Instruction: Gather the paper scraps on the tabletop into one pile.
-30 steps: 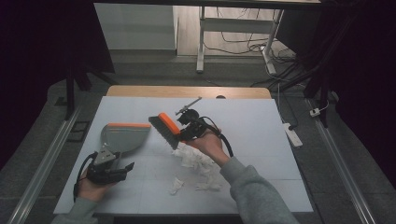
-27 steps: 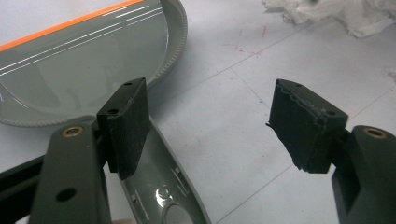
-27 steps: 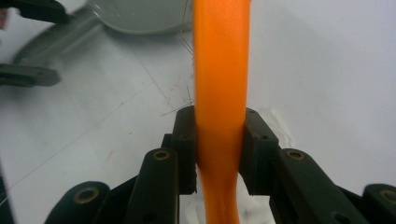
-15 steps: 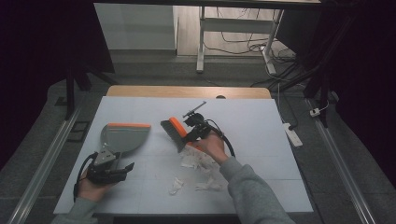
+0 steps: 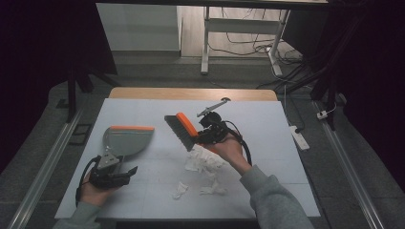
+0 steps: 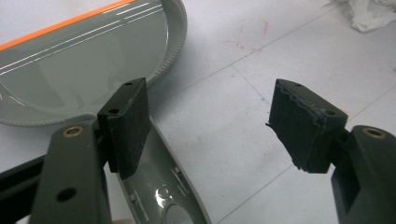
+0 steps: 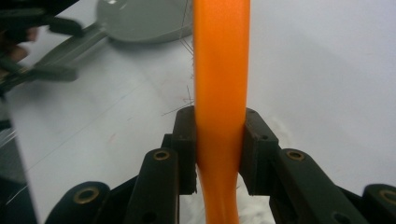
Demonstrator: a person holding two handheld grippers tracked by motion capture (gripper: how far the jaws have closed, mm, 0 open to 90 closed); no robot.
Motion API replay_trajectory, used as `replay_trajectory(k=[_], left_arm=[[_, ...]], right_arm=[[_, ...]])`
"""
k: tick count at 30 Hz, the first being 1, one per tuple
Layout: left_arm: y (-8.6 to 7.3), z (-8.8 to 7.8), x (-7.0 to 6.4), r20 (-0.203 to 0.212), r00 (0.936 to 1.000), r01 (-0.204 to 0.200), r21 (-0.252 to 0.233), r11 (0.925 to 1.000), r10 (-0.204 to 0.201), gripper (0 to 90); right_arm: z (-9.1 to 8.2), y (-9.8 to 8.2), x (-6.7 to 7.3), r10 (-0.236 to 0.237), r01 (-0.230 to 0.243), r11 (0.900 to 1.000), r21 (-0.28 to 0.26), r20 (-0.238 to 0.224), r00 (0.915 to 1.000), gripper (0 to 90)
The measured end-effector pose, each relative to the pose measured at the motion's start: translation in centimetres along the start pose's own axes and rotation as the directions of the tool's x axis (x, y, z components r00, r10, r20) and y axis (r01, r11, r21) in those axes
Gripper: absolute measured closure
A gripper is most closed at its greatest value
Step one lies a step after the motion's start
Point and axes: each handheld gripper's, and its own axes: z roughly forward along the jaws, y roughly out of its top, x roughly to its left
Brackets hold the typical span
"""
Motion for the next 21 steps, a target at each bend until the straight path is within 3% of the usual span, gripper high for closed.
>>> replay_trajectory(k=[6,11,17,21], left_arm=[[0.0,0.0,0.0,0.0,1.0,0.001,0.0,1.0,-0.001,29.8],[0.0,0.0,0.0,-0.001,1.0,0.005,0.0,1.0,-0.005,29.8],[0.0,0.0,0.2,0.006,0.9999,0.015,-0.002,0.9999,-0.015,29.9],[0.0,0.0,0.2,0.006,0.9999,0.014,-0.002,0.9999,-0.014,29.8]], right_arm=[[-0.2,-2.3,2.9,-0.072,0.076,0.995,0.061,-0.068,0.9951,70.3],[0.5,-3.9,4.9,-0.128,0.141,0.984,0.112,-0.115,0.985,70.3],[1.1,-4.8,7.1,-0.191,0.219,0.964,0.154,-0.179,0.9651,70.3],[1.6,-5.2,8.5,-0.229,0.27,0.945,0.185,-0.212,0.9499,70.3]])
